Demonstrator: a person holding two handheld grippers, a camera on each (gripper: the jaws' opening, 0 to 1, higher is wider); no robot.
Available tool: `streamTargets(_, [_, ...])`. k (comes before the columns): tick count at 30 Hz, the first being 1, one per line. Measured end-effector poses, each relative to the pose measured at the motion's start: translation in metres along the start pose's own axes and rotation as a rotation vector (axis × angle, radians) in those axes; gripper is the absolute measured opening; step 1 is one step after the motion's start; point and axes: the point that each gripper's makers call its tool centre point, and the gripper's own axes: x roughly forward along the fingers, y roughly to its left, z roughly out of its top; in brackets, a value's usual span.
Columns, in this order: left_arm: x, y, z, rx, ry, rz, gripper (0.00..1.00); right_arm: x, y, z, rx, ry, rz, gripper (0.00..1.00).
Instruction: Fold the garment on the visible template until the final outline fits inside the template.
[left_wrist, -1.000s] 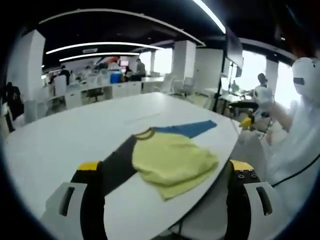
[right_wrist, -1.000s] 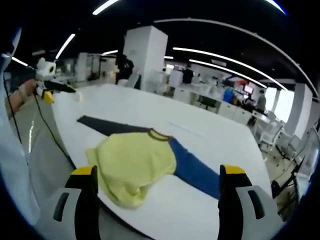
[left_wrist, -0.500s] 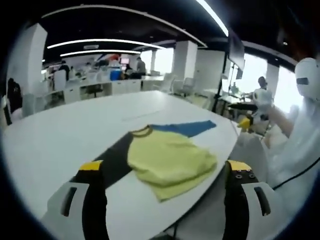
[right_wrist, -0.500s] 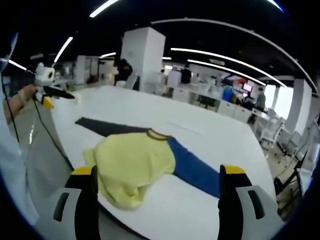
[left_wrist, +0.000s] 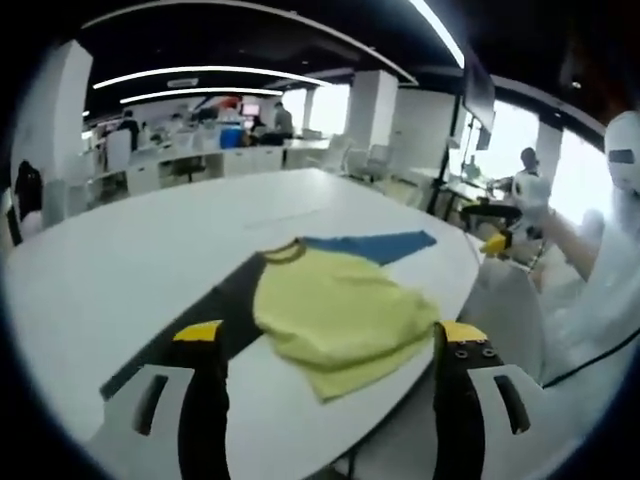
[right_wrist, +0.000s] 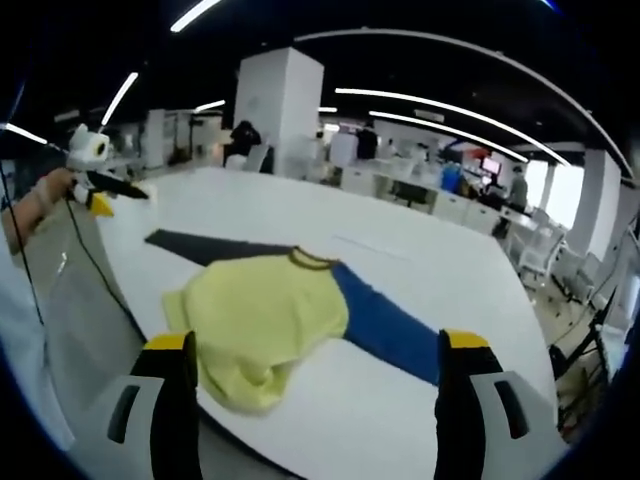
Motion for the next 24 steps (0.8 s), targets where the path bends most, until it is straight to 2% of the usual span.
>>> streamTargets(11, [0.012, 0.004, -0.009, -0.033, 0.021, 0.000, 0.76, 0.006, -0.005, -0.008, 0.010, 0.027, 0.000, 0.96])
streamTargets(24, [0.023, 0.009, -0.022, -0.083, 0.059, -0.007, 0.62, 0.018, -0.003, -0.014, 0.032, 0.043, 0.021, 0.92])
